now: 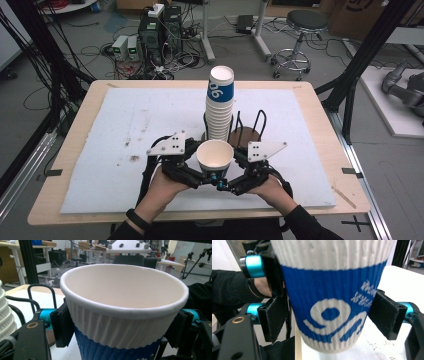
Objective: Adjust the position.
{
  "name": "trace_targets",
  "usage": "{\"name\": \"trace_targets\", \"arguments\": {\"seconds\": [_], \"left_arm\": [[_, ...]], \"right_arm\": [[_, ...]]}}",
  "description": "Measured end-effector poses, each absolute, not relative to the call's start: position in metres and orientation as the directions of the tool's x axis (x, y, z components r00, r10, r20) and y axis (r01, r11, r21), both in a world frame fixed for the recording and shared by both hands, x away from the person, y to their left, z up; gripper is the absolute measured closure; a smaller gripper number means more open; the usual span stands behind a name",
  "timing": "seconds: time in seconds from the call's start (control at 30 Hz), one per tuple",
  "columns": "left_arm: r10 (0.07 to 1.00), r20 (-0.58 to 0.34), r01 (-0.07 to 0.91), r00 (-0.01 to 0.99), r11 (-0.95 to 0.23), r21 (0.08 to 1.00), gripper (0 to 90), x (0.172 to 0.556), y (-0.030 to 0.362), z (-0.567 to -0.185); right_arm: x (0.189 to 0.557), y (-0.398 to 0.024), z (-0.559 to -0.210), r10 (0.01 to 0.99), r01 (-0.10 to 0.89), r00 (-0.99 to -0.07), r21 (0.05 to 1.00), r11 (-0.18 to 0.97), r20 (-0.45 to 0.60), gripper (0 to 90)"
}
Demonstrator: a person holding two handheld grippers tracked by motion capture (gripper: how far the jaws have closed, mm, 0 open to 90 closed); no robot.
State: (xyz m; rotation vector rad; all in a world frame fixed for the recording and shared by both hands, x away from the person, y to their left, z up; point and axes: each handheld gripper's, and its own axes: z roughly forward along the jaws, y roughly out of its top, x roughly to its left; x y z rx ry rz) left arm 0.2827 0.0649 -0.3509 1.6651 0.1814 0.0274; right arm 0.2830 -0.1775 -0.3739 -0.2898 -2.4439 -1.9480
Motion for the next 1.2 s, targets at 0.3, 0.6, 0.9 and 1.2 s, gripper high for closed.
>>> {"name": "trace_targets", "arguments": {"seconds": [0.3,0.6,0.9,1.2], "left_arm": [[0.131,-0.088,0.099,0.987,-0.079,0.992,19.3,0.28,0.063,-0.348],[0.132,-0.087,0.095,0.987,-0.051,0.994,18.2,0.278,0.065,-0.344],[0.138,-0.069,0.076,0.988,-0.048,0.996,21.7,0.278,0.067,-0.343],[0.17,-0.05,0.061,0.984,-0.066,0.996,22.4,0.28,0.075,-0.345]], "right_arm": [[0.281,-0.177,-0.375,0.131,0.127,-0.986,0.97,0.207,0.101,27.4],[0.28,-0.175,-0.376,0.115,0.125,-0.988,0.971,0.203,0.103,27.6],[0.281,-0.175,-0.376,0.118,0.115,-0.989,0.973,0.2,0.092,27.5],[0.282,-0.181,-0.371,0.158,0.101,-0.985,0.968,0.231,0.065,21.3]]}}
